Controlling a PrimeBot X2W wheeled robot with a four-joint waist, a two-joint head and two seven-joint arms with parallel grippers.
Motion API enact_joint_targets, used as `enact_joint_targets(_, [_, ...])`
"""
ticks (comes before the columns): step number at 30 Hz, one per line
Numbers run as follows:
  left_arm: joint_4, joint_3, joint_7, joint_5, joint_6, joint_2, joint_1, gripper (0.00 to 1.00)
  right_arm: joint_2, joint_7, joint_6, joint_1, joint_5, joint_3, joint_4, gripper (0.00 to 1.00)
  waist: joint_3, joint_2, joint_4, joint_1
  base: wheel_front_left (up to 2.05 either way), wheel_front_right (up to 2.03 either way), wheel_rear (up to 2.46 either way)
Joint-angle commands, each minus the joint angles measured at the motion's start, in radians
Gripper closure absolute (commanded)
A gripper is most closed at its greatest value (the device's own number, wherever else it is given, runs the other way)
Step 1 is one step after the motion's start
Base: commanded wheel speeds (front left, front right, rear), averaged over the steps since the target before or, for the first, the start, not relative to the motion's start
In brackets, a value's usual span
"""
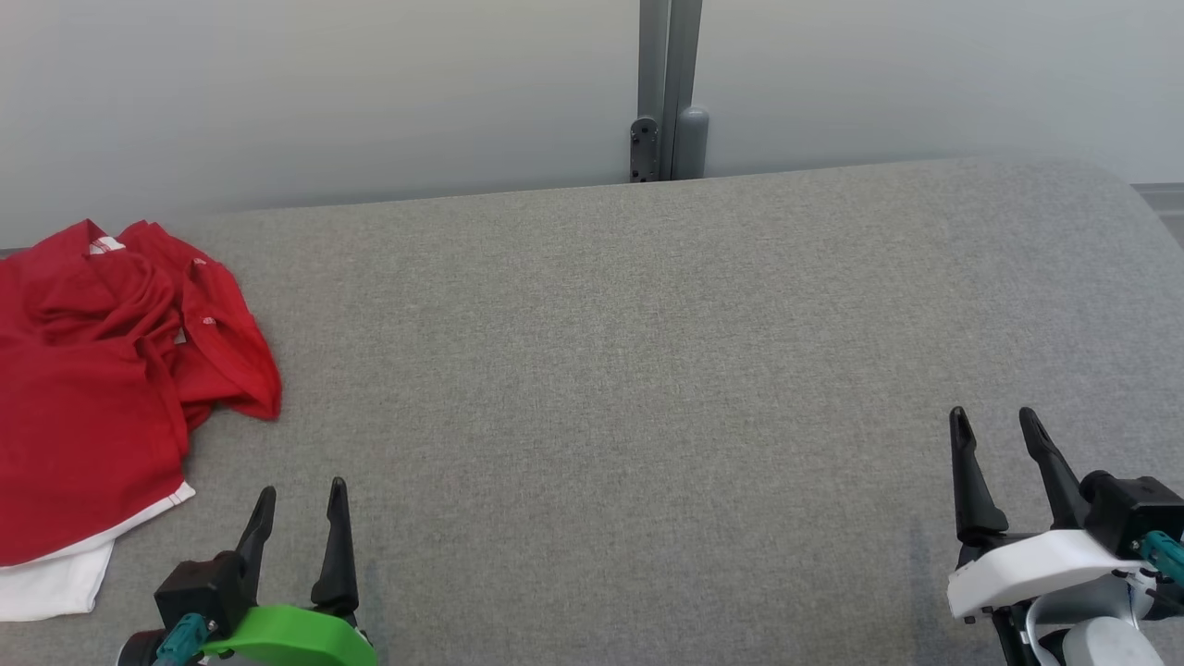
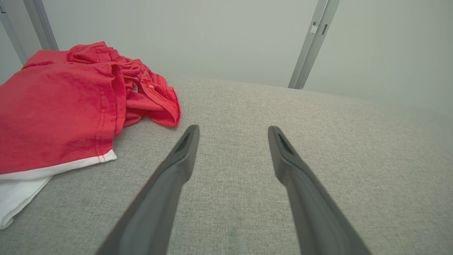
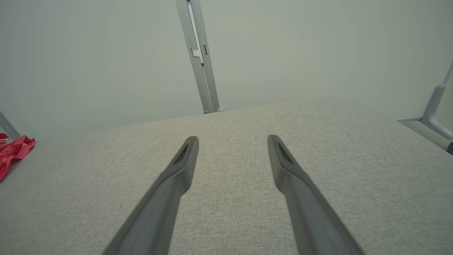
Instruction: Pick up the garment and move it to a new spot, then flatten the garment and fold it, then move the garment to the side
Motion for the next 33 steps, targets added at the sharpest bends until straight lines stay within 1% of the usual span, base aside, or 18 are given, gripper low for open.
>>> enact_joint_targets(1, [-0.002, 0.003, -0.010, 0.020, -0.004, 0.003, 0.001, 0.00, -0.003, -0.011, 0.000, 0.007, -0.018, 0.000, -0.008, 0.00, 0.000, 0.0000, 0.000, 0.0000, 0.00, 0.00, 0.00])
enact_joint_targets(24, [0.023, 0.018, -0.054, 0.142, -0.023, -0.007, 0.009, 0.00, -0.001, -0.055, 0.000, 0.027, -0.111, -0.008, -0.002, 0.00, 0.003, 0.0000, 0.002, 0.0000, 0.00, 0.00, 0.00])
enact_joint_targets(33, [0.028, 0.021, -0.051, 0.131, -0.025, -0.008, 0.006, 0.00, 0.002, -0.053, 0.000, 0.031, -0.094, -0.012, 0.005, 0.00, 0.003, 0.0000, 0.000, 0.0000, 0.00, 0.00, 0.00])
